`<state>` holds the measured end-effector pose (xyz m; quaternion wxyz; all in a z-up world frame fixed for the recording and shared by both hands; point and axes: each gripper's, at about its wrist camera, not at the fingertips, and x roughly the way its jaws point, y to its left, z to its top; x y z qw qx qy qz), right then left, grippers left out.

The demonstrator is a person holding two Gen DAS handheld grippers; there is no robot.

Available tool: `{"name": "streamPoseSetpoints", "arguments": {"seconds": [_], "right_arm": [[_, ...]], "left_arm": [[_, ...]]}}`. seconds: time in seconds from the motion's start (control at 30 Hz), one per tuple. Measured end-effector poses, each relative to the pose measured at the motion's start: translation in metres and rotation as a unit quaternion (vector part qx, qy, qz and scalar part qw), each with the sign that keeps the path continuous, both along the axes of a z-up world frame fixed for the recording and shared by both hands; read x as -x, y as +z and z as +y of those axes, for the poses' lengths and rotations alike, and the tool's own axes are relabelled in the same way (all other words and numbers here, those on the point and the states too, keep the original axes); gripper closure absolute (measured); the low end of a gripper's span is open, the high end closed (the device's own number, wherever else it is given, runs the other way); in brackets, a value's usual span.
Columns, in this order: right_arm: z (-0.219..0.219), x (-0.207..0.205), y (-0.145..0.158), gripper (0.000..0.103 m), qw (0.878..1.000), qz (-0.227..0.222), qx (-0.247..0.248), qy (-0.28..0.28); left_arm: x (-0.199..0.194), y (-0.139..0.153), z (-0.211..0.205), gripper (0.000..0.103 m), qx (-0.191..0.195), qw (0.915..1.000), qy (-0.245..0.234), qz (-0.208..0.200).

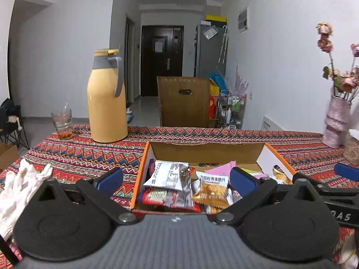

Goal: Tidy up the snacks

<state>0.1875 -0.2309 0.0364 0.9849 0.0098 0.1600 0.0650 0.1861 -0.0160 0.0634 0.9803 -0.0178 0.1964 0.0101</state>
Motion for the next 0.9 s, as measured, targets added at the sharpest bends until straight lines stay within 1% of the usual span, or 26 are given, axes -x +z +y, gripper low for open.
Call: {"name": "streamPoseSetpoints", "arguments": {"seconds": [0.2, 0.33, 0.43, 0.67, 0.9], "right_arm": [[-0.003, 0.054, 0.003, 0.000, 1.000, -0.013, -0.004, 0.011], [-0.005, 0.081, -0.005, 0.000, 1.000, -0.003, -0.006, 0.015], [-0.007, 0.096, -0.014, 0.000, 1.000, 0.010, -0.006, 0.012], [-0.009, 0.118, -0.037, 0.000, 0.999, 0.050, -0.008, 0.009], [-0.009, 0.131, -0.053, 0.000, 0.997, 0.078, -0.011, 0.007]], "left_arm": [[0.048, -0.003, 0.007, 0.000, 0.005, 0.9999, -0.012, -0.010], [0.072, -0.012, 0.011, 0.000, 0.008, 0.9997, -0.022, -0.005], [0.086, -0.022, 0.015, 0.000, 0.015, 0.9996, -0.023, 0.008], [0.108, -0.042, 0.020, 0.000, 0.016, 0.9990, -0.023, 0.034], [0.122, -0.058, 0.022, 0.000, 0.014, 0.9981, -0.026, 0.054]]}}
